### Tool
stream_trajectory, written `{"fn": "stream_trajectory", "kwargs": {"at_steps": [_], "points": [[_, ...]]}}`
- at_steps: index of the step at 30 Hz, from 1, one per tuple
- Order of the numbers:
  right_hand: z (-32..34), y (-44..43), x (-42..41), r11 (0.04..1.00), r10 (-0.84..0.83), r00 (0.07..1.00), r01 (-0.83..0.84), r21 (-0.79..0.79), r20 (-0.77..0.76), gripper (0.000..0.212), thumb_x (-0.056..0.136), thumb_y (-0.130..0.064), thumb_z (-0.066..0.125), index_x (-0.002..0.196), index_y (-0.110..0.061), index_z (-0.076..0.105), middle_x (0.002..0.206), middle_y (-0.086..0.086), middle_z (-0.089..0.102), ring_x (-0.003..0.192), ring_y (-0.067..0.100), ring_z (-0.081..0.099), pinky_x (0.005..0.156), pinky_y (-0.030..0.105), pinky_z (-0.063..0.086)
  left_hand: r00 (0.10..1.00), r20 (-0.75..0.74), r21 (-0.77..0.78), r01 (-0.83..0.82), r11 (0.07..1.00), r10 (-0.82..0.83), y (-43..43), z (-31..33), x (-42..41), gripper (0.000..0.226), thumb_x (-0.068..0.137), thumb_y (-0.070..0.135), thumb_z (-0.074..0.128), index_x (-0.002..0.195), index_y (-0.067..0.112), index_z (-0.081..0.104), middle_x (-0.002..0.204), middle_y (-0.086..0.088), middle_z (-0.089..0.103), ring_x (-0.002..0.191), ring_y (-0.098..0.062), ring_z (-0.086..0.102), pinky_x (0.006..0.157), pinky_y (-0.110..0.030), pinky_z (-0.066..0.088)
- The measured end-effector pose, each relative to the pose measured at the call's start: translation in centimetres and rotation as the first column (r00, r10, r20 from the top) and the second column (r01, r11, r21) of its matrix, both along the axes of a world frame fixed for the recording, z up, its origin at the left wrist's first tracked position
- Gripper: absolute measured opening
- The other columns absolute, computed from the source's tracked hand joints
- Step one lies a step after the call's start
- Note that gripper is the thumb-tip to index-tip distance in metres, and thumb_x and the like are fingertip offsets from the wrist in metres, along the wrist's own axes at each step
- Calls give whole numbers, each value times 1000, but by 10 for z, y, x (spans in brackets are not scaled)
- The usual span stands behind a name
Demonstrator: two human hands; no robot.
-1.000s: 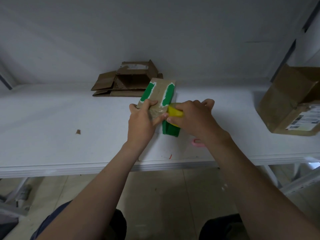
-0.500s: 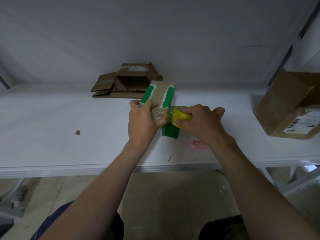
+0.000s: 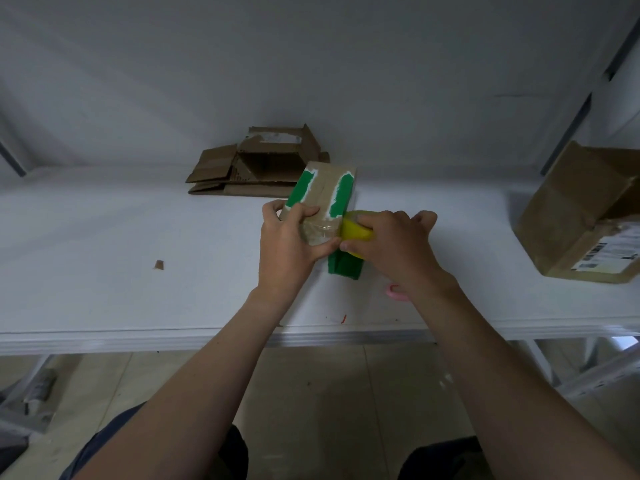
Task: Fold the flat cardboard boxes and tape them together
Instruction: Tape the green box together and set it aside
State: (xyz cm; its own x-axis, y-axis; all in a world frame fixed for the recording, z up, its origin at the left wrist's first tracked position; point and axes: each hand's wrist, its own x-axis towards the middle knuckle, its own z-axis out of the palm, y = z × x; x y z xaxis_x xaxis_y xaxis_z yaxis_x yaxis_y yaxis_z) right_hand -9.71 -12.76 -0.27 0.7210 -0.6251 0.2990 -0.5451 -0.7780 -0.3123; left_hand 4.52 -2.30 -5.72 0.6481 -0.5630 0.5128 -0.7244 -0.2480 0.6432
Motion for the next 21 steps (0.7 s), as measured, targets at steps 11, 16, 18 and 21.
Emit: {"fn": "stream_trajectory", "kwargs": {"at_steps": [11, 16, 18, 21], "points": [[15, 16, -11, 964, -36, 992, 4, 265, 118, 22, 86, -60, 66, 93, -40, 68, 82, -16, 62, 84, 3, 43, 81, 39, 23, 992, -57, -52, 113, 992, -116, 26, 49, 10, 100, 61, 36, 93, 144, 31, 38, 135, -5, 43, 107, -11, 48, 77, 0, 36], [47, 39, -10, 950, -16, 992, -24, 312, 125, 58, 76, -64, 74, 126, -38, 59, 97, -12, 66, 103, 14, 54, 91, 39, 31, 975, 41, 62, 213, 975, -216, 51, 102, 14, 111, 55, 35, 93, 147, 30, 31, 131, -3, 41, 109, -17, 52, 85, -24, 47], [64, 43, -11, 960, 24, 979, -79, 269, 202, 77, 72, -53, 84, 139, -32, 51, 115, -8, 62, 113, 18, 57, 101, 41, 37, 944, 58, 164, 312, 936, -325, 61, 124, 15, 120, 53, 37, 94, 150, 31, 24, 138, -4, 45, 117, -20, 55, 95, -33, 51], [88, 51, -17, 944, 188, 961, -235, 232, 205, 114, 63, -44, 94, 155, -28, 28, 151, 1, 36, 138, 22, 38, 113, 37, 35, 882, 68, 294, 429, 854, -466, 74, 153, 10, 123, 49, 44, 93, 147, 33, 20, 132, -2, 54, 115, -21, 59, 94, -45, 54]]}}
